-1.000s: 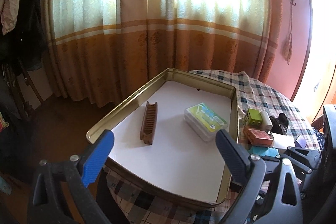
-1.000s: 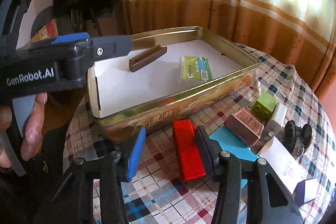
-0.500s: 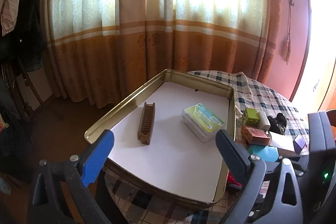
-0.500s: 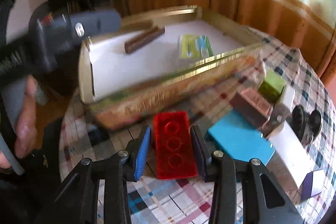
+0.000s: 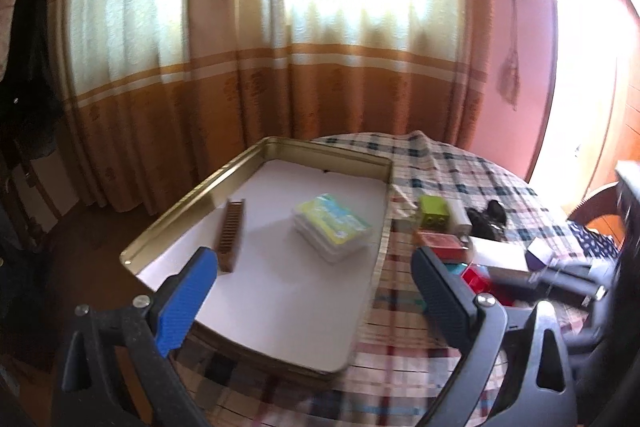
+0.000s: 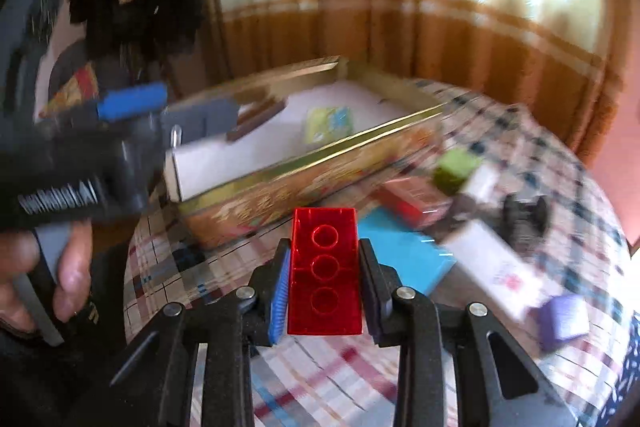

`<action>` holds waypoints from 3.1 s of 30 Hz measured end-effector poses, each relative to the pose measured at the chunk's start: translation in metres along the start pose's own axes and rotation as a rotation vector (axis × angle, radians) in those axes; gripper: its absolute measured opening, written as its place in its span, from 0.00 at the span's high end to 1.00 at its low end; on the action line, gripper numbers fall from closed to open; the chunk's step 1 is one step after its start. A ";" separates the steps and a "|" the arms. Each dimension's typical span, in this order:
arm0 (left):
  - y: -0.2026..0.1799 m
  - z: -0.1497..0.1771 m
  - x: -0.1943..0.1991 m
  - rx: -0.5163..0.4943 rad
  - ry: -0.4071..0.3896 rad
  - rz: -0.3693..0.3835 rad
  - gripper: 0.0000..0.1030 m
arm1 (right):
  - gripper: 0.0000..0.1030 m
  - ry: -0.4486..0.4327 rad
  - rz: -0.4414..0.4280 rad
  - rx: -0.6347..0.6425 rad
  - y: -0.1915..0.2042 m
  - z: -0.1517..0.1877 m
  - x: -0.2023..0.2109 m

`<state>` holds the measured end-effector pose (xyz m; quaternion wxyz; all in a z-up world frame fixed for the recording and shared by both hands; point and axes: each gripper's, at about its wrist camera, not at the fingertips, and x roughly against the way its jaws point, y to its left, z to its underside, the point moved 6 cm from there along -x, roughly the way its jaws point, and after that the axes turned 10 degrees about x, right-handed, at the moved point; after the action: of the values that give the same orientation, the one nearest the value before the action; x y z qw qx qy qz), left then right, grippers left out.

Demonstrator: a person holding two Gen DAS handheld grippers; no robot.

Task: Organize rigid objects
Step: 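Grasp the red brick with the right gripper and lift it, then grasp the blue brick with the left gripper while the right gripper holds the red brick, then lift the blue brick with the left gripper while the right gripper holds the red brick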

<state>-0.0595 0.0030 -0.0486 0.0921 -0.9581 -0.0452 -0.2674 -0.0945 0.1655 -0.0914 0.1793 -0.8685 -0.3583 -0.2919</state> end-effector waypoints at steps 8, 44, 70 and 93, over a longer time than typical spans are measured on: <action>-0.058 0.020 0.000 -0.116 0.042 0.103 0.04 | 0.67 -0.003 0.169 -0.130 -0.060 0.020 0.027; -0.108 0.060 -0.079 -0.074 0.374 0.202 0.34 | 0.67 -0.015 0.262 -0.220 -0.095 0.046 0.015; -0.117 0.059 -0.056 -0.129 0.270 0.234 0.37 | 0.67 -0.013 0.266 -0.203 -0.091 0.047 0.016; -0.108 0.049 -0.035 -0.081 0.147 0.262 0.37 | 0.67 -0.064 0.256 -0.188 -0.087 0.043 0.023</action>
<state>-0.0793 0.1176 -0.0915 0.0906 -0.9366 0.0979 -0.3239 -0.1282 0.2587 -0.1009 0.1214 -0.9288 -0.2214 -0.2711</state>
